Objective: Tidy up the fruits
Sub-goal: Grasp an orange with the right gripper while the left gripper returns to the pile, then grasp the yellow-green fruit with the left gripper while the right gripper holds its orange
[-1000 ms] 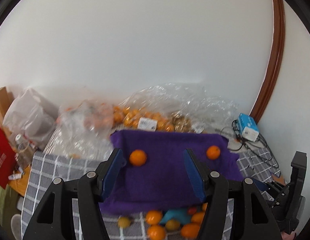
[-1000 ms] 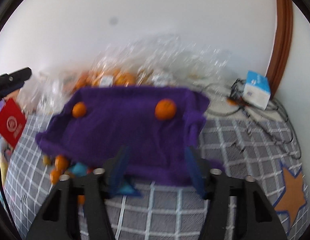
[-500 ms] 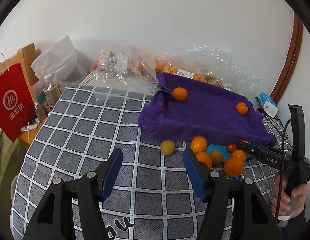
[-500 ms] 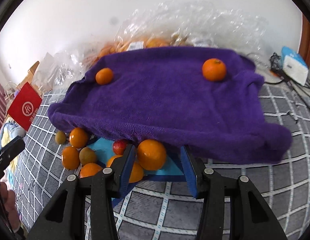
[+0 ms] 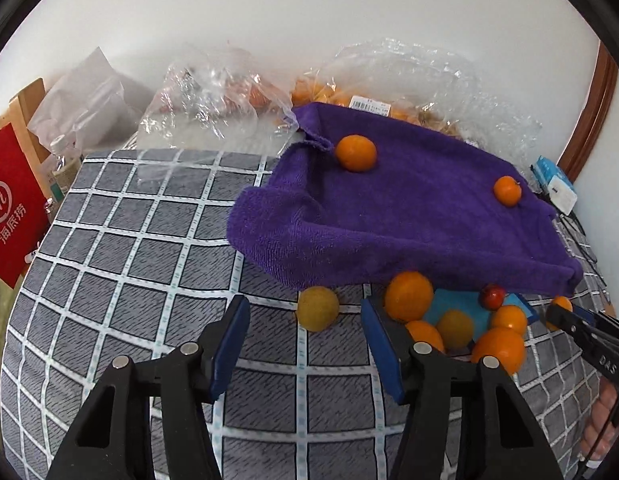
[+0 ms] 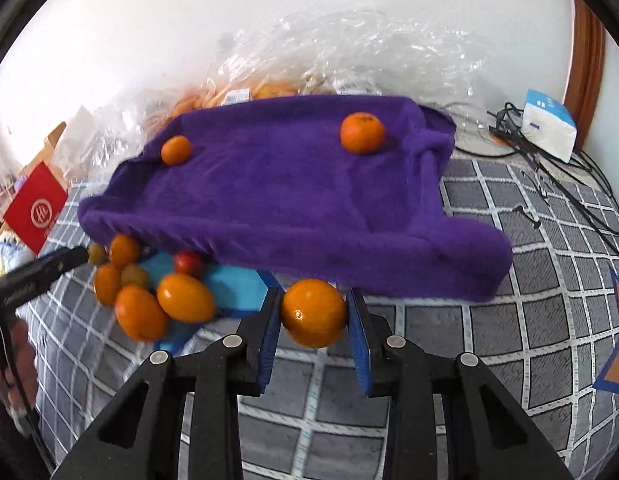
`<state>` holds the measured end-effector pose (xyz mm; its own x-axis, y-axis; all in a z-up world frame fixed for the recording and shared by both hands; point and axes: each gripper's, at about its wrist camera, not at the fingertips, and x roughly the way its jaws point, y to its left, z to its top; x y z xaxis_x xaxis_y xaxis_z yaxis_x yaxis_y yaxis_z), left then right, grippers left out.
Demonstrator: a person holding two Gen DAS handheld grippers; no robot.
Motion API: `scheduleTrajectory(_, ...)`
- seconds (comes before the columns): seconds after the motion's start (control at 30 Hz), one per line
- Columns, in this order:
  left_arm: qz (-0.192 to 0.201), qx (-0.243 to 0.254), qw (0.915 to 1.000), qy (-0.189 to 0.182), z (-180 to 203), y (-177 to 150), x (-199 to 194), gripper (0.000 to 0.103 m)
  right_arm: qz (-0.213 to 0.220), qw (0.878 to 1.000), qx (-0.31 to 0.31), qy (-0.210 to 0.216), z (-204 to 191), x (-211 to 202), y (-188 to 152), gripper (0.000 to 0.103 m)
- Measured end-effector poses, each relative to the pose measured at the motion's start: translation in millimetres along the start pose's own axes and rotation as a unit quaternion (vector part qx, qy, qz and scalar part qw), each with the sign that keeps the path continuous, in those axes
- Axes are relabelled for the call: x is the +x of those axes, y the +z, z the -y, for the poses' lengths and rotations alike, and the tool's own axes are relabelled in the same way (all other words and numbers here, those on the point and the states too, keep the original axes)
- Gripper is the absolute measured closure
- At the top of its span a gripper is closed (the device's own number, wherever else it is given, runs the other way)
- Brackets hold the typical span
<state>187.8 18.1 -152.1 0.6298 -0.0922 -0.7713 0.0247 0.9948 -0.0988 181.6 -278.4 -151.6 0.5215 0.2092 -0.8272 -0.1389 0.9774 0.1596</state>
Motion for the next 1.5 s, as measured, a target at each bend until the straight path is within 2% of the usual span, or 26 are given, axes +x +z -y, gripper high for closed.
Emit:
scheduleTrajectory(0.03, -0.005, 0.001, 1.0, 0.004, 0.6, -0.6, 4.7, 0.06, -0.005, 1.0, -0.004, -0.002, -0.4, 4.2, -1.7, 0.071)
scheduleTrajectory(0.1, -0.01, -0.003, 0.9999, 0.001, -0.3, -3.0, 11.7, 0.069, 0.003, 1.0, -0.012, -0.008, -1.3, 7.8, -7.0, 0.07)
scheduleTrajectory(0.17, 0.005, 0.003, 1.0, -0.005, -0.4, -5.9, 10.9, 0.079, 0.012, 1.0, -0.016, -0.009, -2.7, 7.6, -9.5, 0.07)
scheduleTrajectory(0.27, 0.009, 0.002, 0.9996, -0.028, -4.6, -10.1, 8.3, 0.079, 0.025, 1.0, -0.005, -0.014, -0.2, 7.4, -10.6, 0.07)
scheduleTrajectory(0.37, 0.014, -0.002, 0.9993, -0.035, -5.9, -15.0, 6.1, 0.079, 0.033, 0.999, 0.002, -0.017, 1.8, 6.5, -11.7, 0.07)
scheduleTrajectory(0.5, 0.014, -0.006, 0.999, -0.042, -7.6, -17.1, 6.8, 0.079, 0.022, 0.999, -0.013, -0.024, -1.4, 7.3, -9.6, 0.071)
scheduleTrajectory(0.63, 0.013, -0.013, 0.9988, -0.046, -9.4, -17.5, 7.1, 0.079, 0.022, 1.0, 0.006, -0.004, 5.9, 6.4, -9.7, 0.071)
scheduleTrajectory(0.8, 0.012, -0.016, 0.9989, -0.044, -9.1, -17.1, 8.3, 0.078, 0.022, 0.999, 0.024, 0.019, 13.1, 7.4, -9.1, 0.07)
scheduleTrajectory(1.03, 0.01, -0.003, 0.9997, -0.023, -1.6, -14.8, 11.5, 0.078, 0.028, 0.999, 0.017, 0.011, 9.7, 7.1, -10.2, 0.071)
scheduleTrajectory(1.13, 0.014, -0.008, 0.9995, -0.028, -3.5, -15.7, 9.4, 0.08, 0.031, 0.999, 0.017, 0.013, 10.1, 5.0, -10.9, 0.071)
scheduleTrajectory(1.23, 0.026, -0.014, 0.9991, -0.03, -5.6, -17.0, 4.6, 0.08, 0.042, 0.998, 0.028, 0.032, 15.2, -0.2, -11.8, 0.071)
scheduleTrajectory(1.5, 0.078, 0.007, 0.9959, -0.045, 4.7, -19.6, -15.2, 0.08, 0.085, 0.996, 0.008, 0.022, 6.3, -17.6, -13.8, 0.071)
